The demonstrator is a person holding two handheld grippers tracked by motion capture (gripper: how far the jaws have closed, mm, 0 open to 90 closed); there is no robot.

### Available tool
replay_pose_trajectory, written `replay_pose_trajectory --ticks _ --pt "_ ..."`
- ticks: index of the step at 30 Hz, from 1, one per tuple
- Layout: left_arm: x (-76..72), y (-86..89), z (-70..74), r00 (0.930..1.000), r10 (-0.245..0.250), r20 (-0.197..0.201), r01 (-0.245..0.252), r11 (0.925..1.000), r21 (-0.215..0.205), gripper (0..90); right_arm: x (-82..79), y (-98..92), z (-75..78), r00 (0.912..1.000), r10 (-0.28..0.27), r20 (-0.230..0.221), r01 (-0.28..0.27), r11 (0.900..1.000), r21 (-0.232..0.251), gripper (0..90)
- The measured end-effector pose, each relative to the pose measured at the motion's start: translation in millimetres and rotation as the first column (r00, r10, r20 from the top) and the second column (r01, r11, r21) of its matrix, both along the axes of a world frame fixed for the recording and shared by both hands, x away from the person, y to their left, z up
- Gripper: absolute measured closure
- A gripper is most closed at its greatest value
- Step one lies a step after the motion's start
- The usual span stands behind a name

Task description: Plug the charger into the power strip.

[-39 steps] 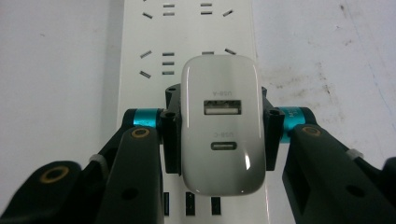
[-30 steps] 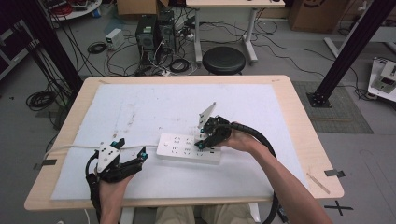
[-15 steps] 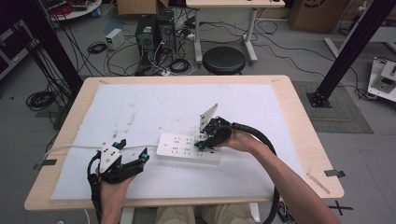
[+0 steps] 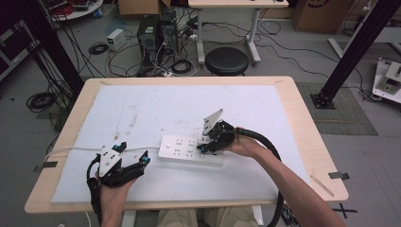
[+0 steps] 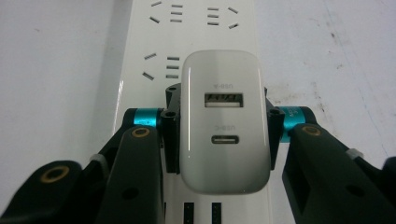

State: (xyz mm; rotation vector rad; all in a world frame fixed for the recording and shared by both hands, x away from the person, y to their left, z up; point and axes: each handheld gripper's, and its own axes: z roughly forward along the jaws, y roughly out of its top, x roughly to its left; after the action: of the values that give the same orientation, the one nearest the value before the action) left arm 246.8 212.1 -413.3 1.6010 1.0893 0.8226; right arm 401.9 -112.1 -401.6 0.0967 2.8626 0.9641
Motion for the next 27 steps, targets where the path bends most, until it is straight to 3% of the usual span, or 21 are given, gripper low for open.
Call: replay_pose_trajectory --ticks 4,8,11,13,17,27 --pt "1.1 -1.1 -1.2 1.0 -0.006 -0.002 0.006 1.0 0.0 19.2 6.3 -1.1 -0.6 0.9989 0.007 -0.046 -0.006 1.0 0.009 63.7" --pt "4.1 -2.9 -3.4 0.9999 -0.008 -0.007 0.008 0.9999 -0.008 19.2 5.1 0.7 -0.1 0.9994 0.014 -0.032 -0.014 1.0 -0.005 63.8" --pt "5.3 -3.8 -2.2 0.9999 -0.01 -0.005 0.01 0.9999 -0.002 19.3 -0.4 4.6 -1.2 0.9997 0.017 0.019 -0.017 1.0 -0.025 63.7" --pt "5.3 -3.5 -1.4 0.9999 -0.013 -0.005 0.013 0.9999 -0.004 19.3 -0.4 3.3 -3.0 0.9999 0.009 0.007 -0.009 1.0 -0.016 63.8" --pt "3.1 -0.9 -2.1 1.0 -0.006 -0.005 0.006 1.0 -0.004 19.5 8.4 -0.4 -5.3 0.9982 0.007 -0.059 -0.006 1.0 0.013 63.7" --pt "3.1 -1.0 1.7 1.0 -0.007 -0.001 0.007 1.0 -0.001 19.5 9.3 -1.0 -5.9 0.9976 0.008 -0.068 -0.006 1.0 0.022 63.3"
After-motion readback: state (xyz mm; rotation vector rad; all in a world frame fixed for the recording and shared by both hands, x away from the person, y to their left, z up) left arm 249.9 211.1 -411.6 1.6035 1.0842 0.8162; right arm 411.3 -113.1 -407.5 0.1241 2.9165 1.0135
